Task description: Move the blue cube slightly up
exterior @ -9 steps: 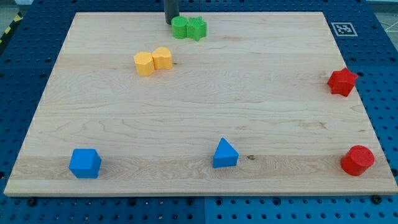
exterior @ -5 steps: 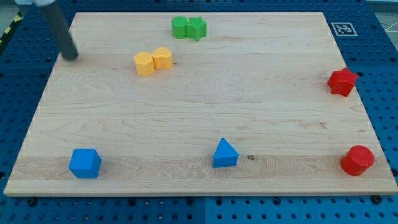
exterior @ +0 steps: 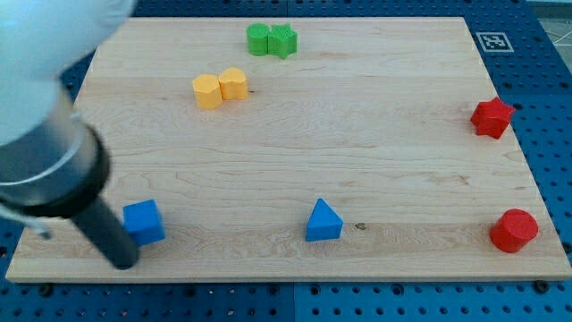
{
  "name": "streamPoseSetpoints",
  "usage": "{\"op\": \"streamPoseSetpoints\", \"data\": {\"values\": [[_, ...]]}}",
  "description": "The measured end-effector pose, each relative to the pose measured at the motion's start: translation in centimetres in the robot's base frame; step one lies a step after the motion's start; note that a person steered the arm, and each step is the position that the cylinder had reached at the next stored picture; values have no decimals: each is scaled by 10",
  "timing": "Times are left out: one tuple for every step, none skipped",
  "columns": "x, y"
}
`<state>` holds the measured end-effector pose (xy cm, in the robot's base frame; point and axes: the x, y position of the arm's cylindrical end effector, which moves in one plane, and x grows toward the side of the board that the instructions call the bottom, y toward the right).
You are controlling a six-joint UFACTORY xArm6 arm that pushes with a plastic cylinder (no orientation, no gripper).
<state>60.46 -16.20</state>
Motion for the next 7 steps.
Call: {"op": "streamPoseSetpoints", "data": {"values": [[-24,20],[-17,18],[-6,-27],[-21,-40],[-25,-8],[-33,26],[-49,31]]}}
